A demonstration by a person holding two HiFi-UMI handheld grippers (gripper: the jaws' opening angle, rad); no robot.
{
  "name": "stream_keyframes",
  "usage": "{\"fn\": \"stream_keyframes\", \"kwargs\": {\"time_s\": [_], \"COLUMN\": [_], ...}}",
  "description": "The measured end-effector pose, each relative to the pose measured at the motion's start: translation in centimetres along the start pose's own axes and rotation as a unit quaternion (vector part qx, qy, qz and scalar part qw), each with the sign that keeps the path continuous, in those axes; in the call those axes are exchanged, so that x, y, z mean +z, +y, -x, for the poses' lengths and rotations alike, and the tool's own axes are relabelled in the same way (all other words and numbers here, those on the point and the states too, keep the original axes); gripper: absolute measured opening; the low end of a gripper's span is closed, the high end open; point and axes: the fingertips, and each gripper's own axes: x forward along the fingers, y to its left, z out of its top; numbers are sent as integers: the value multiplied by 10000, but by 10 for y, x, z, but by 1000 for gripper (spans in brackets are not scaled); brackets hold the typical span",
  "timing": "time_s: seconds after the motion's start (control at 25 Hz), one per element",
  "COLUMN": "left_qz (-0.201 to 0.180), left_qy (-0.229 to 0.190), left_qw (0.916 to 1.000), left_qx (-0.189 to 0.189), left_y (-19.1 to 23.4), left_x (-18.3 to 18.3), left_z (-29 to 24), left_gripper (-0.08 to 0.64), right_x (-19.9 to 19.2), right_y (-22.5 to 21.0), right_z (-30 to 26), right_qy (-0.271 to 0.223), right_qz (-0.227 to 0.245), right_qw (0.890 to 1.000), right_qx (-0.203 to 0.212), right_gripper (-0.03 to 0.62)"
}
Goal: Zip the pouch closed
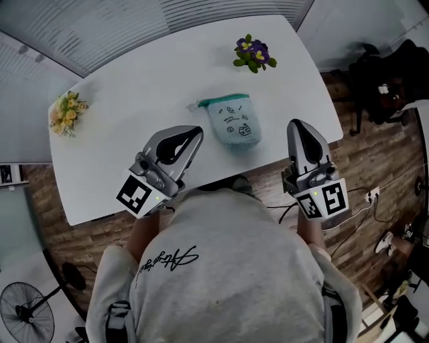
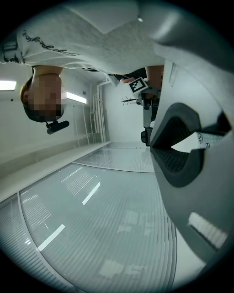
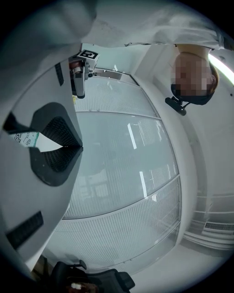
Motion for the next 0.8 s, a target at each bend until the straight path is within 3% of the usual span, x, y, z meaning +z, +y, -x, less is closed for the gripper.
{"fn": "stream_keyframes", "kwargs": {"time_s": [0.48, 0.8], "left_qz": [44, 57], "left_qy": [32, 51], "left_qw": [9984, 9971], "left_qx": [560, 758], "left_y": [2, -1], "left_x": [-8, -9], "left_z": [-1, 7], "left_gripper": [-2, -2], "right_x": [-23, -66], "right_y": [-10, -14], "right_z": [-29, -50], "right_qy": [251, 1013], "right_qz": [139, 563], "right_qw": [9969, 9881], "right_qx": [730, 1007], "right_gripper": [2, 8]}}
